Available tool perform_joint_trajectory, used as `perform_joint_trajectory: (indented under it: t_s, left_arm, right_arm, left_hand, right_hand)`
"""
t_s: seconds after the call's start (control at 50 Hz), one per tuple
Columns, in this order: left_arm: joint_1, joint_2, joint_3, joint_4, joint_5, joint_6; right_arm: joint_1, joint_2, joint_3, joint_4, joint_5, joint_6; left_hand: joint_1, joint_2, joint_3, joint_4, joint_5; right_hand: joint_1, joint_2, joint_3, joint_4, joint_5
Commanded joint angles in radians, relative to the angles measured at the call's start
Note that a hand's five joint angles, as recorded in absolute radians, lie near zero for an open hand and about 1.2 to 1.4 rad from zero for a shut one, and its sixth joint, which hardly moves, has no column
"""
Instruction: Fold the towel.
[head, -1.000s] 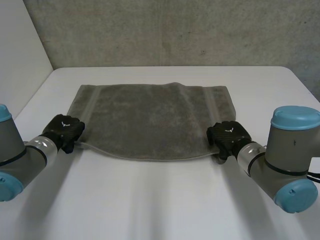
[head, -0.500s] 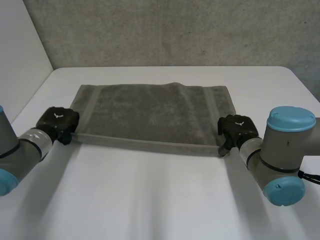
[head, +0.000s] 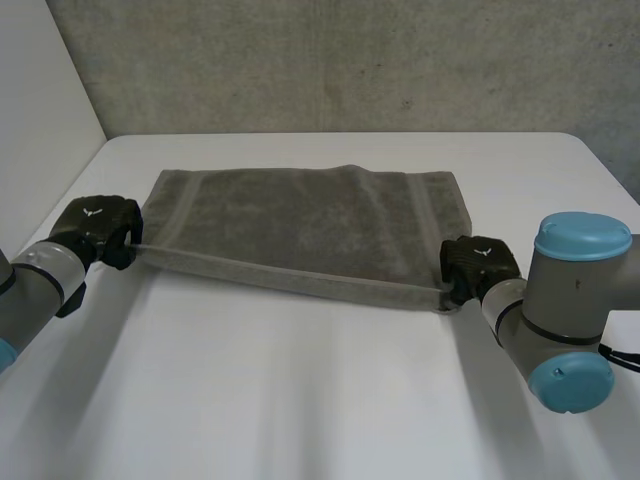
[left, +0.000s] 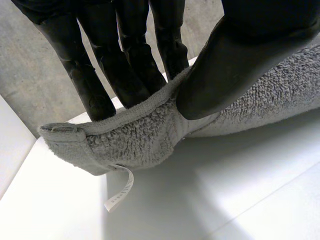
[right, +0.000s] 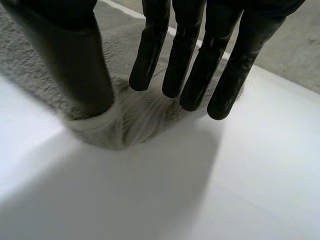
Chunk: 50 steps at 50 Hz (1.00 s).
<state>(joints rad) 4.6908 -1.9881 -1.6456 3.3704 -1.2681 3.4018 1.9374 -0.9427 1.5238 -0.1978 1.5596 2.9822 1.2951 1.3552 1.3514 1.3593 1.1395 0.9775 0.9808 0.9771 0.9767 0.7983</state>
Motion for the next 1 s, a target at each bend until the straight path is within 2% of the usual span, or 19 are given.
perform_joint_trajectory:
  t_s: [0.02,0.12,0.16,0.24,0.28,0.3,0.32,0.34,0.38,0.4,0.44,0.48,0.56,0.58,0.6,0.62,0.64,0.82,1.0]
  left_arm:
    - [0.000,-0.008,0.000,0.001,0.003,0.004]
    - [0.000,-0.011,0.007,-0.005,-0.004,0.004]
    - [0.002,0.003,0.019,-0.011,-0.005,0.001]
    - [0.006,0.037,0.052,-0.017,-0.004,-0.006]
    - [0.021,0.133,0.078,-0.046,-0.002,-0.050]
    - [0.022,0.134,0.078,-0.046,-0.002,-0.050]
    - [0.025,0.175,0.085,-0.060,0.001,-0.085]
    - [0.026,0.207,0.092,-0.065,0.004,-0.123]
    - [0.025,0.231,0.092,-0.066,0.007,-0.160]
    - [0.025,0.232,0.092,-0.066,0.007,-0.161]
    - [0.023,0.262,0.072,-0.065,0.009,-0.211]
    - [0.025,0.267,0.058,-0.065,0.009,-0.222]
    - [0.028,0.249,0.001,-0.051,0.006,-0.219]
    - [0.028,0.249,0.001,-0.051,0.006,-0.219]
    - [0.026,0.229,-0.009,-0.042,0.006,-0.217]
    - [0.026,0.229,-0.010,-0.042,0.006,-0.217]
    - [0.026,0.200,-0.014,-0.036,0.004,-0.216]
    - [0.028,0.127,-0.010,-0.034,0.006,-0.159]
    - [0.028,0.123,-0.016,-0.036,0.006,-0.148]
  right_arm:
    - [-0.003,-0.004,-0.008,0.026,-0.024,0.040]
    - [-0.014,-0.018,-0.027,0.067,-0.082,0.046]
    - [-0.017,-0.068,-0.078,0.150,-0.121,0.021]
    - [-0.032,-0.154,-0.160,0.256,-0.138,-0.052]
    - [-0.035,-0.214,-0.252,0.345,-0.141,-0.194]
    - [-0.035,-0.214,-0.252,0.345,-0.141,-0.195]
    - [-0.034,-0.235,-0.293,0.381,-0.135,-0.282]
    - [-0.034,-0.235,-0.293,0.382,-0.135,-0.282]
    - [-0.032,-0.252,-0.338,0.449,-0.121,-0.464]
    - [-0.032,-0.252,-0.338,0.449,-0.121,-0.465]
    - [-0.026,-0.246,-0.343,0.488,-0.105,-0.566]
    - [-0.023,-0.239,-0.333,0.494,-0.087,-0.562]
    - [-0.009,-0.196,-0.294,0.483,-0.047,-0.539]
    - [-0.005,-0.171,-0.272,0.463,-0.030,-0.526]
    - [-0.003,-0.150,-0.245,0.433,-0.020,-0.514]
    - [-0.003,-0.150,-0.244,0.432,-0.019,-0.514]
    - [-0.001,-0.134,-0.217,0.396,-0.015,-0.503]
    - [-0.015,-0.090,-0.028,0.167,-0.010,-0.494]
    - [-0.026,-0.073,0.033,0.123,-0.007,-0.488]
  left_hand:
    - [0.101,0.041,0.045,0.037,0.082]
    - [0.101,0.041,0.045,0.037,0.082]
    - [0.101,0.041,0.045,0.037,0.082]
    - [0.101,0.041,0.045,0.037,0.082]
    - [0.101,0.041,0.045,0.037,0.082]
    - [0.101,0.041,0.045,0.037,0.082]
    - [0.101,0.041,0.045,0.037,0.082]
    - [0.101,0.041,0.045,0.037,0.082]
    - [0.101,0.041,0.045,0.037,0.082]
    - [0.101,0.041,0.045,0.037,0.082]
    - [0.101,0.041,0.045,0.037,0.082]
    - [0.101,0.041,0.045,0.037,0.082]
    - [0.101,0.041,0.045,0.037,0.082]
    - [0.101,0.041,0.045,0.037,0.082]
    - [0.101,0.041,0.045,0.037,0.082]
    - [0.101,0.041,0.045,0.037,0.082]
    - [0.101,0.041,0.045,0.037,0.082]
    - [0.101,0.041,0.045,0.037,0.082]
    - [0.101,0.041,0.045,0.037,0.082]
  right_hand:
    - [0.417,0.414,0.418,0.418,0.422]
    - [0.419,0.415,0.419,0.420,0.423]
    - [0.419,0.415,0.419,0.420,0.423]
    - [0.419,0.415,0.419,0.420,0.423]
    - [0.419,0.415,0.419,0.420,0.423]
    - [0.419,0.415,0.419,0.420,0.423]
    - [0.419,0.415,0.419,0.420,0.423]
    - [0.419,0.415,0.419,0.420,0.423]
    - [0.419,0.415,0.419,0.420,0.423]
    - [0.419,0.415,0.419,0.420,0.423]
    - [0.419,0.415,0.419,0.420,0.423]
    - [0.419,0.415,0.419,0.420,0.423]
    - [0.419,0.415,0.419,0.420,0.423]
    - [0.338,0.335,0.339,0.339,0.343]
    - [0.143,0.140,0.143,0.144,0.148]
    - [0.141,0.138,0.141,0.142,0.146]
    - [0.036,0.033,0.037,0.037,0.041]
    - [-0.020,-0.024,-0.020,-0.020,-0.016]
    - [-0.021,-0.024,-0.020,-0.020,-0.016]
